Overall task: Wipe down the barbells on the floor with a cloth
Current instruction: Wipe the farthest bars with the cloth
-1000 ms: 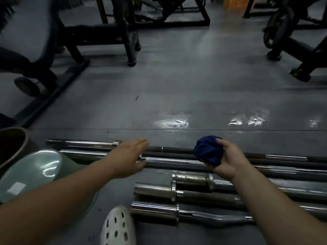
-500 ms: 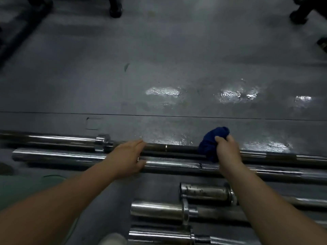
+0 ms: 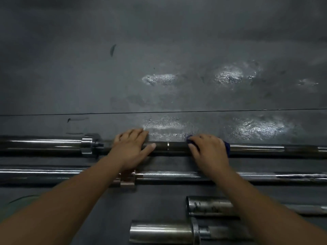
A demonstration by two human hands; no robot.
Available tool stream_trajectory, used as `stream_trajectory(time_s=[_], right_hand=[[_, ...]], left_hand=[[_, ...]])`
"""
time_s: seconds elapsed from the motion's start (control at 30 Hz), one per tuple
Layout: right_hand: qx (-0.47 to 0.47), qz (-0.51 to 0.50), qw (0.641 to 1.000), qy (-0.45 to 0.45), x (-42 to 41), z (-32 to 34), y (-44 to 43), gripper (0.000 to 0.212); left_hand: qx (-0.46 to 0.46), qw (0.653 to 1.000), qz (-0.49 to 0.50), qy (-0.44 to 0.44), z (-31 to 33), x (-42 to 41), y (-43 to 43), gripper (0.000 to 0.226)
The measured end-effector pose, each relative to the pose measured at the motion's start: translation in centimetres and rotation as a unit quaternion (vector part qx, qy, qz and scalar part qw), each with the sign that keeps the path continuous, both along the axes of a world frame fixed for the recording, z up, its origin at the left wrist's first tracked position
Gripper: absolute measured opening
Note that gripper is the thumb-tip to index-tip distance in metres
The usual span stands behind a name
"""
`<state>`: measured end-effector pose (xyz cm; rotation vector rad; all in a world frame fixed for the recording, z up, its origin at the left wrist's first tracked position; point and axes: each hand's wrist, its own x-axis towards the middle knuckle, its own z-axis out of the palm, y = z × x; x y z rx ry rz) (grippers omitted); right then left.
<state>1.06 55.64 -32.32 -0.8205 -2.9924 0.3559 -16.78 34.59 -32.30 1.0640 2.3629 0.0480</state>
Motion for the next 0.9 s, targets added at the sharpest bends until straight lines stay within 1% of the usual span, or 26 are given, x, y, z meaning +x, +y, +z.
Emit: stream_trajectory(time_s=[0.03, 0.07, 0.13, 0.2, 0.23, 0.27, 0.3, 0.33, 0.4, 0.47, 0.5, 0.53, 0.57, 0.6, 0.63, 0.67, 0.7, 0.73, 0.8, 0.87, 0.9], right_hand=[[-0.004, 0.014, 1.0, 0.005, 0.5, 0.1, 1.3, 0.02], [0.001, 0.006, 1.0, 0.007, 1.1, 0.3, 2.6, 0.02], [0.007, -0.076, 0.997, 0.027, 2.2, 0.0, 5.3, 0.029], [-0.012, -0.191, 0.979, 0.072, 2.0, -0.8, 5.8, 0.04], [-0.017, -0.216, 0.972, 0.088, 1.2, -1.4, 4.6, 0.04], [-0.022, -0.218, 0.97, 0.105, -0.1, -1.9, 2.7, 0.037], [-0.039, -0.208, 0.971, 0.113, -1.7, -2.0, 0.3, 0.032], [-0.065, -0.178, 0.976, 0.108, -3.3, -1.8, -2.2, 0.028], [-0.09, -0.061, 0.991, 0.075, -5.1, -1.2, -5.3, 0.022], [-0.076, 0.042, 0.995, 0.052, -4.6, -0.8, -3.8, 0.019], [-0.057, 0.059, 0.996, 0.047, -3.8, -0.7, -1.6, 0.018], [-0.043, 0.036, 0.998, 0.042, -2.7, -0.6, 0.6, 0.016], [-0.037, -0.031, 0.998, 0.048, -1.9, -0.6, 2.6, 0.012], [-0.042, -0.119, 0.99, 0.069, -1.4, -0.4, 3.9, 0.009], [-0.052, -0.182, 0.978, 0.088, -1.8, -0.5, 4.0, 0.009], [-0.049, -0.199, 0.975, 0.085, -3.0, -0.7, 2.9, 0.012], [-0.046, -0.177, 0.98, 0.072, -4.7, -0.9, 1.0, 0.015], [-0.062, -0.13, 0.988, 0.058, -6.3, -0.9, -1.3, 0.015], [-0.105, -0.003, 0.993, 0.055, -8.4, -0.5, -4.7, 0.01], [-0.105, 0.096, 0.989, 0.046, -8.4, -0.4, -3.9, 0.011], [-0.084, 0.112, 0.99, 0.032, -7.7, -0.5, -2.3, 0.015]], left_hand=[[0.0, 1.0, -0.004, 0.008, 0.1, -0.7, 0.7, 0.075], [-0.002, 1.0, -0.008, 0.019, 0.1, -1.4, 1.2, 0.074], [0.009, 0.999, -0.005, 0.05, 0.1, -2.4, 1.6, 0.071], [0.024, 0.997, -0.012, 0.079, 0.1, -2.2, 0.8, 0.076], [0.027, 0.995, -0.025, 0.09, -0.1, -1.7, 0.3, 0.081], [0.028, 0.994, -0.036, 0.099, -0.5, -1.5, 0.1, 0.084], [0.027, 0.994, -0.035, 0.102, -0.6, -1.5, 0.2, 0.085], [0.021, 0.995, -0.026, 0.098, -0.8, -1.7, 0.6, 0.084], [0.011, 0.995, -0.009, 0.097, -0.7, -2.1, 1.5, 0.079], [0.022, 0.995, -0.017, 0.101, -0.8, -2.2, 1.7, 0.072], [0.025, 0.995, -0.019, 0.095, -0.8, -2.3, 1.6, 0.07], [0.022, 0.995, -0.021, 0.091, -0.9, -2.4, 1.4, 0.07], [0.018, 0.996, -0.025, 0.089, -0.9, -2.6, 1.3, 0.072], [0.015, 0.995, -0.028, 0.09, -0.9, -2.7, 1.3, 0.075], [0.014, 0.995, -0.031, 0.094, -0.9, -2.7, 1.4, 0.078], [0.011, 0.994, -0.037, 0.098, -0.9, -2.7, 1.5, 0.079], [0.009, 0.994, -0.041, 0.1, -0.9, -2.8, 1.6, 0.08], [0.007, 0.994, -0.042, 0.101, -0.8, -2.9, 1.8, 0.079], [0.001, 0.995, -0.038, 0.098, -0.9, -3.4, 1.9, 0.074], [0.003, 0.995, -0.04, 0.093, -1.1, -3.9, 2.0, 0.066], [0.009, 0.995, -0.043, 0.091, -1.1, -4.0, 2.0, 0.064]])
